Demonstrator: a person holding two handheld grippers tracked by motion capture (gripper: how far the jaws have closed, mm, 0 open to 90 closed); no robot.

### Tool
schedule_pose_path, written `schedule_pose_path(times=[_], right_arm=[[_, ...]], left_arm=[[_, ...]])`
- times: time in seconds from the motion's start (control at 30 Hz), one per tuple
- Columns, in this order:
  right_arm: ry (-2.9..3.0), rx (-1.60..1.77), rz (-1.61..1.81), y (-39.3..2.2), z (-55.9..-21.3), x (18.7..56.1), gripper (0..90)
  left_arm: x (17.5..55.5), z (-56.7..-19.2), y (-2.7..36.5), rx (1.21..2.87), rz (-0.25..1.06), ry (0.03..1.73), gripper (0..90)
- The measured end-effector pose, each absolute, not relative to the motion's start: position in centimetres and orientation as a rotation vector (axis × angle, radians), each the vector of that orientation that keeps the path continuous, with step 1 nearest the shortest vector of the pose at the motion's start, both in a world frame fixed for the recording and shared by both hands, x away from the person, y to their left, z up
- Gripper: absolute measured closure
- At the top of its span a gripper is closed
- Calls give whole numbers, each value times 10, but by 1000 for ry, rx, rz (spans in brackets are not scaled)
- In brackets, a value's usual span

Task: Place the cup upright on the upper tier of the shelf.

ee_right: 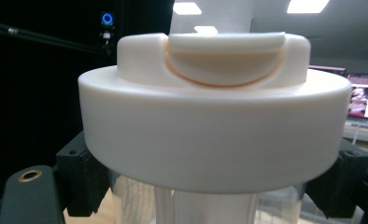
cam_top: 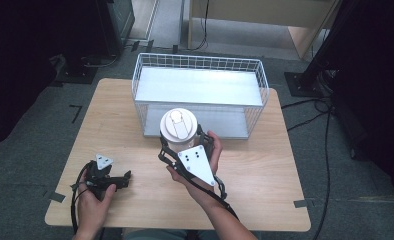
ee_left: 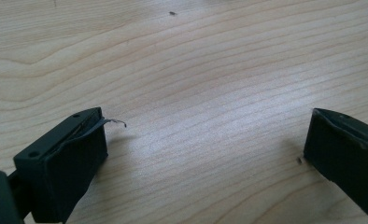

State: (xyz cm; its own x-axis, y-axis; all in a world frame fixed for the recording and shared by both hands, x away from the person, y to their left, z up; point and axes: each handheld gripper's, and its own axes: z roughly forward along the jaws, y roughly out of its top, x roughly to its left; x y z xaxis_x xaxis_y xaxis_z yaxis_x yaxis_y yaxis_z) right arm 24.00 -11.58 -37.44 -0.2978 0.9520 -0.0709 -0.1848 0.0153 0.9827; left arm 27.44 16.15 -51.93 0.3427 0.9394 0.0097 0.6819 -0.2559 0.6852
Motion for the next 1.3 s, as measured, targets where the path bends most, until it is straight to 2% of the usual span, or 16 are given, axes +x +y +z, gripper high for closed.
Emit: schedule_pose_path(times=[0.7,1.3], right_arm=[[1203,827,1430,-144,-312,265,154],[1216,887,1382,-153,-291,313,154]], left_arm=[[274,-519,161,2027,569,1412,0],[274,-519,161,2026,570,1411,0]])
